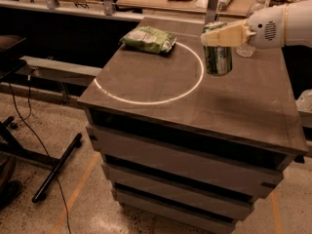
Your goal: Place green can upright
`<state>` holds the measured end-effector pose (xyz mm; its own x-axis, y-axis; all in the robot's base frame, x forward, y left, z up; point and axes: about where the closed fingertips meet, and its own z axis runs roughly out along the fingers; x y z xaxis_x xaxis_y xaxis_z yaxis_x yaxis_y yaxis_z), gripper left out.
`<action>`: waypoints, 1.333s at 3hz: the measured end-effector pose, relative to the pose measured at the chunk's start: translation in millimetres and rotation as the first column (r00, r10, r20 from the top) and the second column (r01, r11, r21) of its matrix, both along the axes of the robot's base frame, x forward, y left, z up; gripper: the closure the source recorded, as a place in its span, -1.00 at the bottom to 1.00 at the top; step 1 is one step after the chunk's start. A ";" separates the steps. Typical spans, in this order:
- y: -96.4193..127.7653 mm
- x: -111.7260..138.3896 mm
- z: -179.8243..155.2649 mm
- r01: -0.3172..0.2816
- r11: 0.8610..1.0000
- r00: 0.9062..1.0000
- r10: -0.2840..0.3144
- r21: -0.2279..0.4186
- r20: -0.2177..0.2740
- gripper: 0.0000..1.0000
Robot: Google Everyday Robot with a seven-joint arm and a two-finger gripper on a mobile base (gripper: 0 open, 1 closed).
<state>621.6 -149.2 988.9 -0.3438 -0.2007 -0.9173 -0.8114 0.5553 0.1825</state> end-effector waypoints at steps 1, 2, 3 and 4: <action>3.8 -1.7 -2.8 -0.003 1.000 1.000 0.002 0.025 0.016 1.00; 16.9 -7.6 -14.8 -0.015 0.990 0.994 -0.001 0.143 0.108 1.00; 31.7 -11.6 -23.0 -0.047 0.970 0.980 -0.002 0.238 0.200 1.00; 38.7 -13.4 -24.3 -0.067 0.960 0.969 -0.002 0.271 0.248 1.00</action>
Offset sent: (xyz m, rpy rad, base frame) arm -0.0186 0.0269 -0.0233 0.2937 -0.2618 0.0075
